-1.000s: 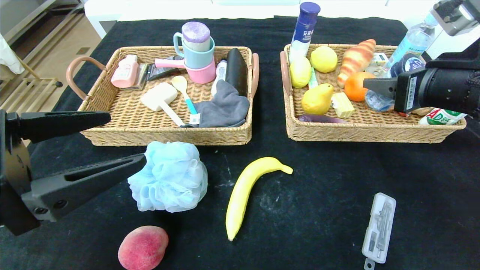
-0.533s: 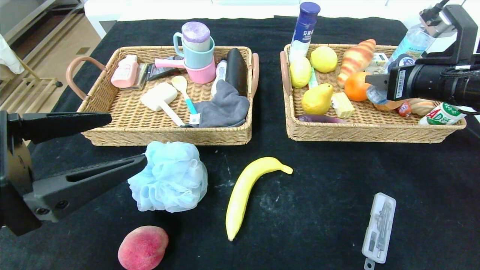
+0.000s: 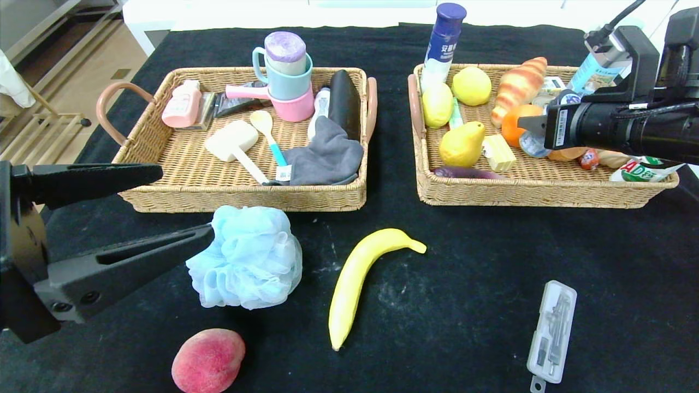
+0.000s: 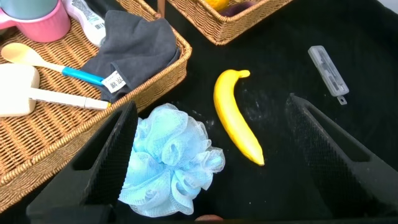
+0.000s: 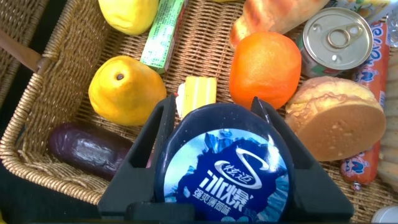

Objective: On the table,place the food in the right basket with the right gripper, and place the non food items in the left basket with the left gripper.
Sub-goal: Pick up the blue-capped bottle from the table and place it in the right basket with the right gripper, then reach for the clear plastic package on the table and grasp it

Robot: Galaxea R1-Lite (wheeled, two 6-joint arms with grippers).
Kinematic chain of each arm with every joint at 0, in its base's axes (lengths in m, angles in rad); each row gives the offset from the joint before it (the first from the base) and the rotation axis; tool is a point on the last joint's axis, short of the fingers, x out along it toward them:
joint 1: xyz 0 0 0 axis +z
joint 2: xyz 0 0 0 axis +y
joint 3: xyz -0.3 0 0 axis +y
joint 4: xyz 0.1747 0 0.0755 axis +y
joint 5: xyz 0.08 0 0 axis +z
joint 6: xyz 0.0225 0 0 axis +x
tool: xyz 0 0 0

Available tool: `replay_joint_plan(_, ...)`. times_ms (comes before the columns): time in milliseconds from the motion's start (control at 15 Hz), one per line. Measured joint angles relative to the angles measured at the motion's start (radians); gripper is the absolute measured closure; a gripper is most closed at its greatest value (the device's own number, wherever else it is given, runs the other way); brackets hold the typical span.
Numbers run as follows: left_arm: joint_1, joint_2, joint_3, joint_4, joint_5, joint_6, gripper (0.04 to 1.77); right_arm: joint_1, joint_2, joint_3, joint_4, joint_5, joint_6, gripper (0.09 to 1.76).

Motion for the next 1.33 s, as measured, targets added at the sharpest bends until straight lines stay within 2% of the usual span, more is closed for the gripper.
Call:
replay_joint_plan(67,0.0,0.0,0.0,0.0,0.0,0.0,0.09,0.0,0.0,0.0,0.0,0.001,-0.001,0.95)
replay_joint_plan(333,0.0,0.0,0.001,0.001,0.0,0.0,0.09,0.0,0.0,0.0,0.0,0.001,0.0,0.62)
replay_joint_plan(600,0.0,0.0,0.002,0.0,0.0,0.0,0.09,0.0,0.0,0.0,0.002,0.001,0.0,0.43)
replay_joint_plan(933,0.0,-0.001,0.001,-0.001,0.0,0.0,0.09,0.007,-0.005,0.004,0.005,0.0,0.0,0.29)
replay_joint_plan(1333,0.0,-0.004,0.0,-0.001,0.001,-0.001,0.09,0.013,-0.023,0.022,0.008,-0.008,0.001,0.21)
